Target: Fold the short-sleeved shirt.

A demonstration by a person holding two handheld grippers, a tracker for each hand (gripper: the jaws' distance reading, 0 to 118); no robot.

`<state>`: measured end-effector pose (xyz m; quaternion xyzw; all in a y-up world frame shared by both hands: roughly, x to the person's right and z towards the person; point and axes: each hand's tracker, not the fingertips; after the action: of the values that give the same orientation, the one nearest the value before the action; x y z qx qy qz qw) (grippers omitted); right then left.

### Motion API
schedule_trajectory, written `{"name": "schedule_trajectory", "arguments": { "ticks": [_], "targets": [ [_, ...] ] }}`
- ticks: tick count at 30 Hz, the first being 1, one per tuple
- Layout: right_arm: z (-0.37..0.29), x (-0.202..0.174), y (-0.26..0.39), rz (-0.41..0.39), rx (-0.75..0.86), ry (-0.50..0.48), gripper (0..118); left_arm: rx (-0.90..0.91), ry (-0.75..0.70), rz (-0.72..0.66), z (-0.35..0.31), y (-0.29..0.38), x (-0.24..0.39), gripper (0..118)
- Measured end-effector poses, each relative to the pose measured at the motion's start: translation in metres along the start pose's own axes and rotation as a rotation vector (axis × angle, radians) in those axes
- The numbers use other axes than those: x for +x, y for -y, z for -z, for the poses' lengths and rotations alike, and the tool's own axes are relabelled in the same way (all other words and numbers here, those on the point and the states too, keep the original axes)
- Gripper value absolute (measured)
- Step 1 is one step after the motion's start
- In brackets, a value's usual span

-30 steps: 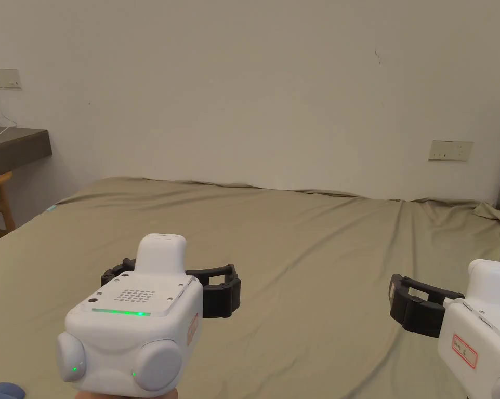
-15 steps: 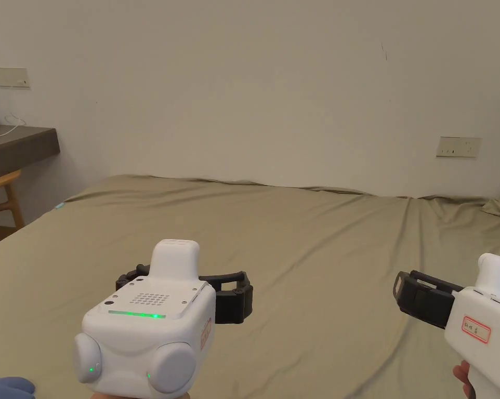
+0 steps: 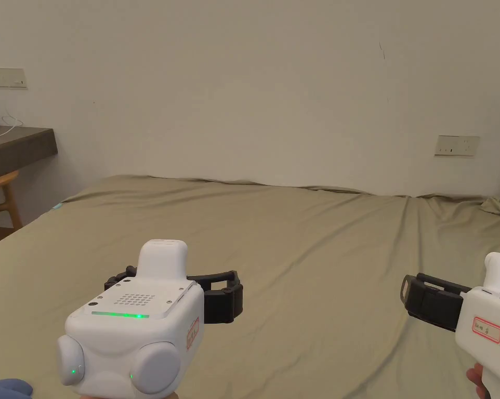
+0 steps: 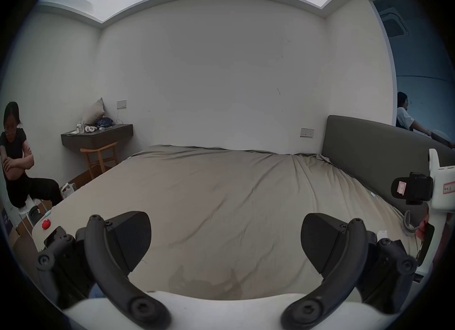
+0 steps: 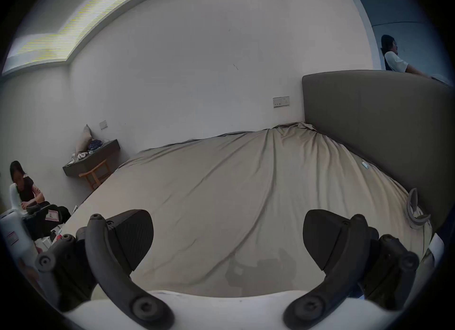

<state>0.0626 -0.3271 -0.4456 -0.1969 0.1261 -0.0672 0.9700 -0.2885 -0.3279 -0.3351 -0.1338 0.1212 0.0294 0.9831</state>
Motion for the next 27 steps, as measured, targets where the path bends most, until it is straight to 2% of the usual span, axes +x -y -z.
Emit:
{"name": "schedule_trajectory", "arguments": {
  "ticks": [6, 18, 27],
  "targets": [
    [-0.003, -0.001, -0.003, 0.010, -0.008, -0.042, 118, -0.008, 0.003, 0.029, 0.001, 0.000, 0.002, 118],
    [-0.012, -0.011, -0.007, -0.086, 0.008, -0.036, 118, -0.001, 0.010, 0.020, 0.002, -0.007, 0.000, 118],
    [-0.001, -0.008, -0.004, -0.075, -0.011, -0.016, 118, -0.009, 0.011, 0.023, 0.002, -0.008, -0.001, 118]
  ]
}}
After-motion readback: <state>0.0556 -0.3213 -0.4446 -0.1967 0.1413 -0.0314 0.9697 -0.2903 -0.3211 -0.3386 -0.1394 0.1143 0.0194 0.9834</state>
